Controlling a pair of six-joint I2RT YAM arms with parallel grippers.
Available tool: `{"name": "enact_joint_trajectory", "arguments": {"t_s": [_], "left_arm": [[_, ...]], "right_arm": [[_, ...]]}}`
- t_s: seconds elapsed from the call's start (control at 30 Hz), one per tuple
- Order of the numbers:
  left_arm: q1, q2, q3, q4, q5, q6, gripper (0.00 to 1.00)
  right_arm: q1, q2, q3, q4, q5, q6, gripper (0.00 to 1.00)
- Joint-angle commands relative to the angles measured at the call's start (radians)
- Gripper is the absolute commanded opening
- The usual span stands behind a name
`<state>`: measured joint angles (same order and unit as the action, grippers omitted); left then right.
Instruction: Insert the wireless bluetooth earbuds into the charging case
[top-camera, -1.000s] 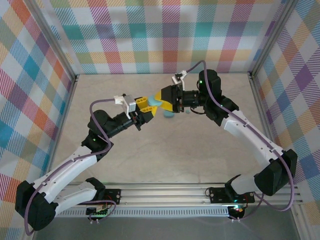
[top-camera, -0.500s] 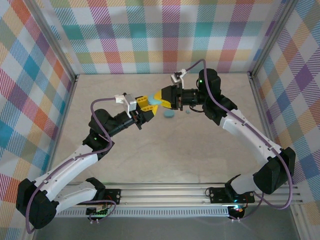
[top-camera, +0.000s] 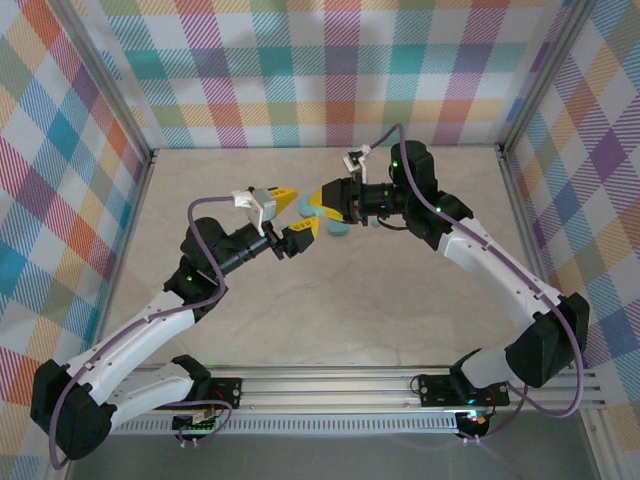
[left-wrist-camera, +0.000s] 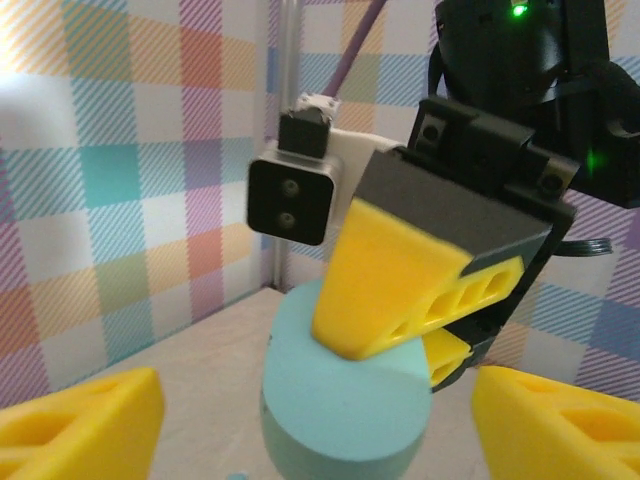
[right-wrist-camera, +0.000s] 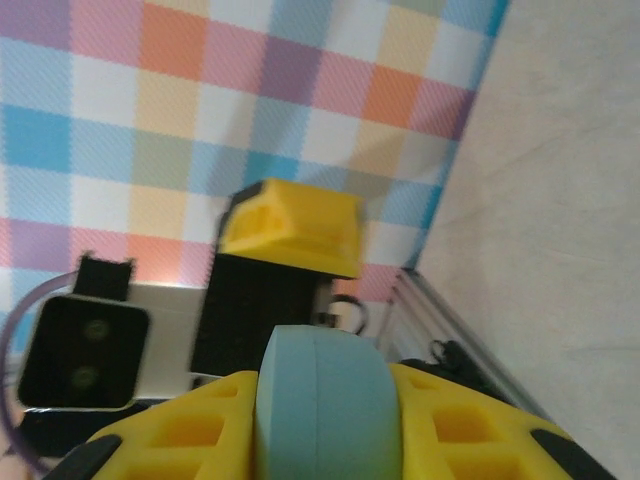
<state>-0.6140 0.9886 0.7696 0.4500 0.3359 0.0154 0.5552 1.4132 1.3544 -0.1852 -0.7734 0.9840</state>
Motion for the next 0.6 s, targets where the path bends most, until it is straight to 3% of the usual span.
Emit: {"name": "enact_joint_trajectory", "arguments": {"t_s": [0.0, 0.03, 0.07, 0.3, 0.57], "left_arm": [[-0.009, -0.046, -0.002, -0.068, -0.072, 0.028, 0.89], [-0.008, -0.052, -0.001, -0.092, -0.082, 0.036, 0.99], [-0.008, -0.058, -0.001, -0.12, -0.094, 0.045, 1.0], [-0.007, -0.083, -0.02, -0.25, -0.219, 0.067, 1.0], [-0.007, -0.074, -0.092, -0.239, -0.205, 0.085, 1.0]], "right_arm": [[-0.063, 0.012, 0.028, -0.171, 0.092, -0.171, 0.15], [-0.082, 0.013, 0.016, -0.182, 0.1, -0.185, 0.15], [-0.107, 0.016, -0.003, -0.188, 0.111, -0.2, 0.15], [-0.244, 0.065, -0.113, -0.281, 0.227, -0.362, 0.16], [-0.352, 0.216, -0.198, -0.305, 0.287, -0.464, 0.16]]}}
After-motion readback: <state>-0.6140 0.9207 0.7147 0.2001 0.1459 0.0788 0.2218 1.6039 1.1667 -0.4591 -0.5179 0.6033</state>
